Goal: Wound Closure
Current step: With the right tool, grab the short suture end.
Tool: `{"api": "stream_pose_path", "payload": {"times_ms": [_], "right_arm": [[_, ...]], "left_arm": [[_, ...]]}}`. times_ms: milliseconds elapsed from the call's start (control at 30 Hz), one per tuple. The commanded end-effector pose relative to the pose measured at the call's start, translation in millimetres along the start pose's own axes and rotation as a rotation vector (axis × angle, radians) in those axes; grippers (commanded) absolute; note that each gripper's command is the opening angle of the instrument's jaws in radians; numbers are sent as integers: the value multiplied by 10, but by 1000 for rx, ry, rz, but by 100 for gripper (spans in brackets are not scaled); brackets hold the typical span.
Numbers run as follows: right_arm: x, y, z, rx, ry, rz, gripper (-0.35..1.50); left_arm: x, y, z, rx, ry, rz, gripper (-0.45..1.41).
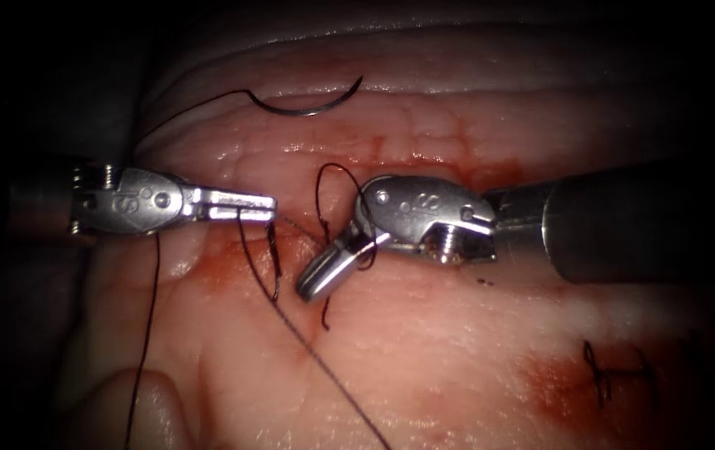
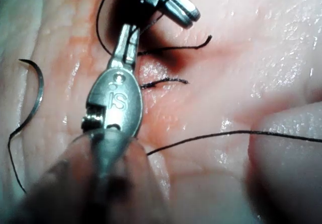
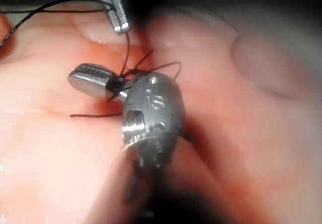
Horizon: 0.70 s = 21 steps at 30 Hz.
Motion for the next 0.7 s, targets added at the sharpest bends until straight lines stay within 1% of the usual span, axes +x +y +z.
{"api": "stream_pose_path", "payload": {"times_ms": [33,67,100,167,267,333,367,433,467,567,600,700], "right_arm": [[-6,4,8,7,-8,0,63],[-7,3,10,11,-24,-1,69],[-12,2,14,20,-70,-6,79],[-15,1,17,34,-114,-9,79],[-17,3,19,55,-145,5,79],[-18,4,19,74,-184,21,78],[-18,4,19,74,-184,21,78],[-19,4,20,92,-221,29,76],[-19,4,20,92,-221,29,76],[-25,6,29,104,-267,30,76],[-32,5,36,113,-293,33,76],[-36,5,39,127,-298,33,76]], "left_arm": [[-6,0,5,-1,1,-2,-45],[-6,0,5,-1,1,-1,-45],[-6,1,5,-2,0,-1,-45],[-7,2,5,-2,0,-5,-45],[-7,5,3,-4,0,-3,-45],[-8,7,1,-5,0,-8,-45],[-8,7,1,-5,0,-8,-45],[-8,7,0,-5,-1,-7,-45],[-8,7,0,-5,-1,-7,-45],[-8,8,0,-5,-1,-13,-45],[-8,8,0,-5,-2,-12,-45],[-9,9,0,-5,-2,-12,-45]]}}
